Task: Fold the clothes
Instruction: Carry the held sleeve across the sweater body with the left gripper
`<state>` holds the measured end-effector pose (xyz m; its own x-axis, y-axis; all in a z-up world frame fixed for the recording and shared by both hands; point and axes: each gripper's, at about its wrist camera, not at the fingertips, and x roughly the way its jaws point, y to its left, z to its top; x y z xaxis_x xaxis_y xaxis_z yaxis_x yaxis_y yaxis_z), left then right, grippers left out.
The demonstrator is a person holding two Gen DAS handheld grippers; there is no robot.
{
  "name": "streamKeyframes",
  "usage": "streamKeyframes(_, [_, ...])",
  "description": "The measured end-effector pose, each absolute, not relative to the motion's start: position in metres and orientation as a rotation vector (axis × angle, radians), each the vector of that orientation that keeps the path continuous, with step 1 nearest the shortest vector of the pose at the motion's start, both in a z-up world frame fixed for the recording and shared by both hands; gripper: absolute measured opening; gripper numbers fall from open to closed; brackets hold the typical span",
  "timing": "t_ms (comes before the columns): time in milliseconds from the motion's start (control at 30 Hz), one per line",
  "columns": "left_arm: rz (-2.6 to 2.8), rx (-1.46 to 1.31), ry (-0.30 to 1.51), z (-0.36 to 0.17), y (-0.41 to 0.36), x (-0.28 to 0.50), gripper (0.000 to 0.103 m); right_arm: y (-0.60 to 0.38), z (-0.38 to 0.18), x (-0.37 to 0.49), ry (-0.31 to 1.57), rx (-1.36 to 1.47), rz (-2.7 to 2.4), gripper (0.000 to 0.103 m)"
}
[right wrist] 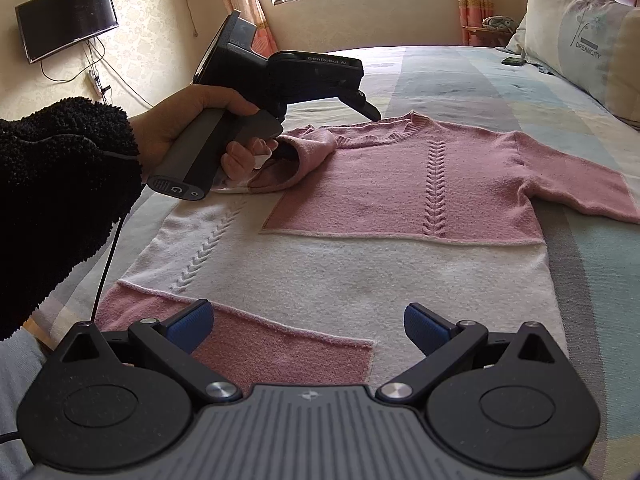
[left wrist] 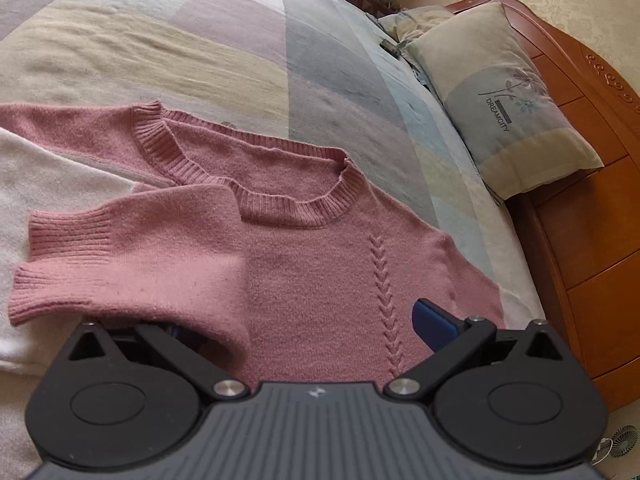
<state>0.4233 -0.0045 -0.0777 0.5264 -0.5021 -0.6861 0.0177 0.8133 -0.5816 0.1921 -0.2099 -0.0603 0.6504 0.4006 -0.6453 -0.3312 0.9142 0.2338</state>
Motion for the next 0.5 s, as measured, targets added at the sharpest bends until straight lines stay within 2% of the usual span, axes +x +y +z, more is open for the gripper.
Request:
streamKeyframes(233, [-0.253, -0.631, 0.894, -0.068, 0.02, 0.423, 0.102, -0.212, -0.06, 0.192, 0.753, 0.102, 0.416, 0.103])
streamKeyframes(500, [-0.42, -0.557, 0.879, -0.053, -0.028, 0.432, 0.102, -0.208, -0.062, 0.195, 0.767, 0.093, 0.414, 0.103])
